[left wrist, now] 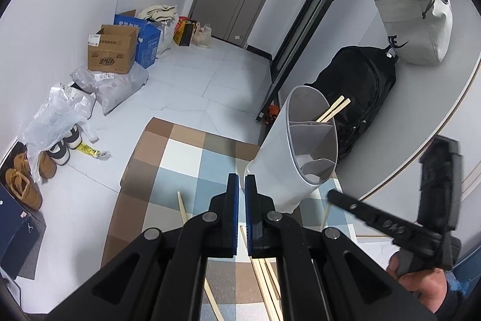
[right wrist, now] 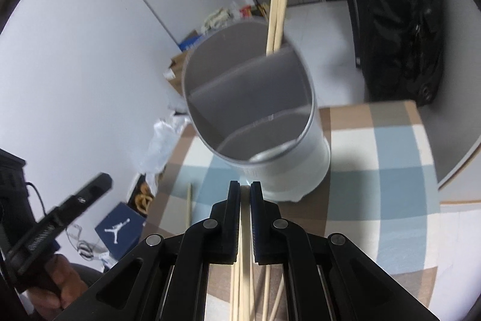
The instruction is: Organize utensils
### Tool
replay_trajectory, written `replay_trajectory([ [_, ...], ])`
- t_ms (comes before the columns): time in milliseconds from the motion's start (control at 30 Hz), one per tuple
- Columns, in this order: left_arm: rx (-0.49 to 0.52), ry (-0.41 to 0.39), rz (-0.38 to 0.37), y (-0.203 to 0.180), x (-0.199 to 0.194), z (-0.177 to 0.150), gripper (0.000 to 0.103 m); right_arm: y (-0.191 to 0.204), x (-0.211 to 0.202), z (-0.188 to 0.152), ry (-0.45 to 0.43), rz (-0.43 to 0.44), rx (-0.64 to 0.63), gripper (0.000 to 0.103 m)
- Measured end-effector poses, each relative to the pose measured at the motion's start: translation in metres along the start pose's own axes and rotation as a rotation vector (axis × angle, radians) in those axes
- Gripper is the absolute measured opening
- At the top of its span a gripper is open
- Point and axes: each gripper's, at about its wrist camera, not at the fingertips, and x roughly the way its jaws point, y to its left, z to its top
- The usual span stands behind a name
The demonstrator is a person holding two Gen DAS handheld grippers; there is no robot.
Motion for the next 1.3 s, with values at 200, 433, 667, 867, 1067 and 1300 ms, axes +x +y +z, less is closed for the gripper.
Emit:
replay_trajectory([
  [200,-0.092,0.181,0.066,0.032,0.027,0.002,0.011,0.0,-0.028,0.003,-0.108,0.045,-0.023,0.006],
  [433,-0.101,0.318,0.162,0.044,0.068,-0.007,0.037,0.003,-0.035,0.002,-0.149,0.091,-0.022,0.006],
  [667,-0.012,0.457,0.259,0.035,0.108,-0.008,0.041,-0.001,-0.05,-0.001,-0.179,0.134,-0.03,0.006],
  [867,-0.006,0.509,0.312,0.04,0.124,-0.008,0.04,-0.005,-0.063,0.002,-0.191,0.162,-0.029,0.006],
  [1067,0.056,0.509,0.378,0.03,0.13,-0.009,0.002,-0.009,-0.069,0.009,-0.209,0.173,-0.031,0.006],
  [1300,0.026,0.356,0.314,0.019,0.093,0.006,0.001,-0.008,-0.076,0.015,-0.229,0.174,-0.035,0.006],
])
